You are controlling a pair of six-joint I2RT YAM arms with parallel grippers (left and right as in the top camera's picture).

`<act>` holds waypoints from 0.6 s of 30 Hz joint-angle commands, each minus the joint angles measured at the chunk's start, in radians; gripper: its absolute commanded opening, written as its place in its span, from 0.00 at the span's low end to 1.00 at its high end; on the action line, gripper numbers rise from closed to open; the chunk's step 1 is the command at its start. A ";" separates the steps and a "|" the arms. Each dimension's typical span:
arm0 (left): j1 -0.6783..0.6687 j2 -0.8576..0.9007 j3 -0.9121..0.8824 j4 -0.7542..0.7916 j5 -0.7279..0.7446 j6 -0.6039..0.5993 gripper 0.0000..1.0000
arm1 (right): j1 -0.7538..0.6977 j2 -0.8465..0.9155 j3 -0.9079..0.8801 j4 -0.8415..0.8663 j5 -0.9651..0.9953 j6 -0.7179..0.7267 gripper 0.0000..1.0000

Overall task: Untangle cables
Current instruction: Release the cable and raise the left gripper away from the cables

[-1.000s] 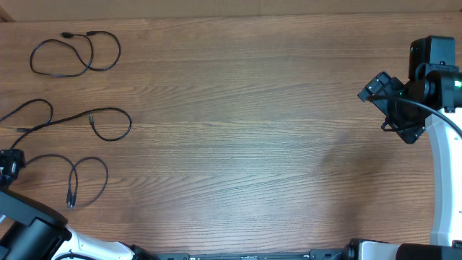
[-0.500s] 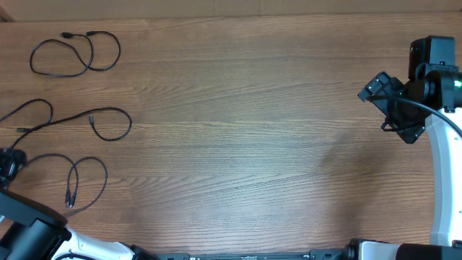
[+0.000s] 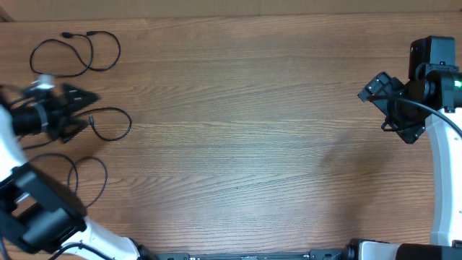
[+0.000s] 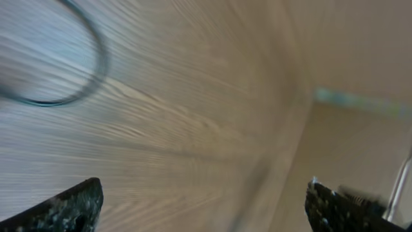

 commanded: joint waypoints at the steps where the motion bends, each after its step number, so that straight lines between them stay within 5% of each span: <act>1: -0.174 -0.003 0.021 0.002 -0.077 0.068 1.00 | -0.001 -0.001 -0.005 0.005 0.010 -0.001 1.00; 12: -0.774 -0.003 0.022 0.072 -0.849 -0.435 1.00 | -0.001 -0.001 -0.005 0.005 0.010 -0.001 1.00; 18: -0.923 -0.024 0.031 0.070 -0.865 -0.478 0.99 | -0.001 -0.001 -0.005 0.005 0.010 -0.001 1.00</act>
